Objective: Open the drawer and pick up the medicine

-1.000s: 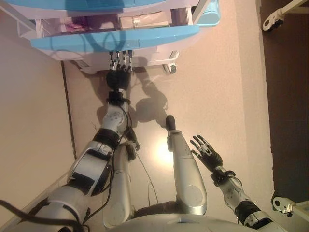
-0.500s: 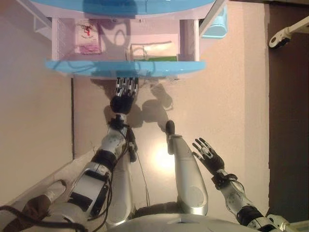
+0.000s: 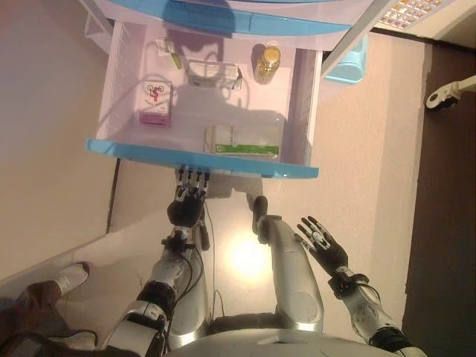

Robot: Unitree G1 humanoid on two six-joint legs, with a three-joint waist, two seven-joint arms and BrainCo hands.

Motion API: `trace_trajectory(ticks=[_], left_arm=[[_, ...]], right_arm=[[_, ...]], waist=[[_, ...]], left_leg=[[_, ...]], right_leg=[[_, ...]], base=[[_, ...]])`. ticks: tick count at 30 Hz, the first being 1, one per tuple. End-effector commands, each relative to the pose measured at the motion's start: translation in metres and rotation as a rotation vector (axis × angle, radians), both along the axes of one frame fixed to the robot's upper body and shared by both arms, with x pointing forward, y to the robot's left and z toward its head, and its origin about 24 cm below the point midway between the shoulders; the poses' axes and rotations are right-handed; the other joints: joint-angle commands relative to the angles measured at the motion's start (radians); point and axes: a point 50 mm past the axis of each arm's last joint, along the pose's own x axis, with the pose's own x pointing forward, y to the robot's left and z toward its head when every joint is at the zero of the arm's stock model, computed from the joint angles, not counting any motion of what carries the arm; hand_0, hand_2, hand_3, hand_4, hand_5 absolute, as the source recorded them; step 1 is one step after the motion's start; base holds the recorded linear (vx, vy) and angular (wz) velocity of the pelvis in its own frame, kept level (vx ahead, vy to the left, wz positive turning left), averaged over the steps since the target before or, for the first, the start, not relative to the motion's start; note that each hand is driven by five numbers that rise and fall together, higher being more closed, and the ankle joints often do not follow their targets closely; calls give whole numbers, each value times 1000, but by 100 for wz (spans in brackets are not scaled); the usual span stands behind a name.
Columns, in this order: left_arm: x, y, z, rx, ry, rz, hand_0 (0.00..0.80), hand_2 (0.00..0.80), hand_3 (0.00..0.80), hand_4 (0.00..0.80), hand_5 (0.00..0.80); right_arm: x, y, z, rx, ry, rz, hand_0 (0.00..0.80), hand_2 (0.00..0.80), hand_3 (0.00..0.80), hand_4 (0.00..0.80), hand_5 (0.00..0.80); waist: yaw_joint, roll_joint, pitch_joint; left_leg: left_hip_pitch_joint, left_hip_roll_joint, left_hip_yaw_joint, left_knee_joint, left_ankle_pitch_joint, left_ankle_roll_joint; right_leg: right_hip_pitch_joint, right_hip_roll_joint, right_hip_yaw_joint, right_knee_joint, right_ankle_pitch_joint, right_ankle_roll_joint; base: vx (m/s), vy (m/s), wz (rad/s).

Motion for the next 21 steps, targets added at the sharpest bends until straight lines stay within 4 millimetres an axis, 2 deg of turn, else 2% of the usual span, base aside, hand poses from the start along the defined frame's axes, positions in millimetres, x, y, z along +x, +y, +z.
trace_trajectory(ticks=[1, 7, 12, 21], left_arm=[[-30, 25, -13, -5, -11, 50, 800, 800, 800, 800, 800], [-68, 26, -42, -58, 133, 42, 800, 800, 800, 800, 800], [-91, 29, -58, -101, 274, 76, 800, 800, 800, 800, 800], [-136, 33, -87, -136, 588, 118, 800, 800, 800, 800, 800]], right_arm=[[-22, 21, -5, 65, 9, 73, 0, 0, 0, 0, 0], [-26, 18, -5, 59, 4, 51, 0, 0, 0, 0, 0], [-31, 14, -7, 54, 7, 26, 0, 0, 0, 0, 0], [-44, -5, -10, 37, 3, -92, 0, 0, 0, 0, 0]], waist=[[30, -11, -52], [68, 4, -52], [92, 13, -52], [122, 32, -52]], left_leg=[[29, -63, 28, -76, 6, 88], [21, -71, 10, -69, 9, 89], [15, -73, -4, -61, 13, 87], [20, -83, -22, -54, 19, 88]], right_leg=[[-1, 19, -23, 125, -33, 18], [-2, 1, -53, 158, -61, 6], [-2, -12, -73, 185, -76, -1], [8, -31, -101, 191, -89, -8]], base=[[-16, -19, 7], [-16, -24, 16], [-7, -41, 18], [8, -18, 17]])
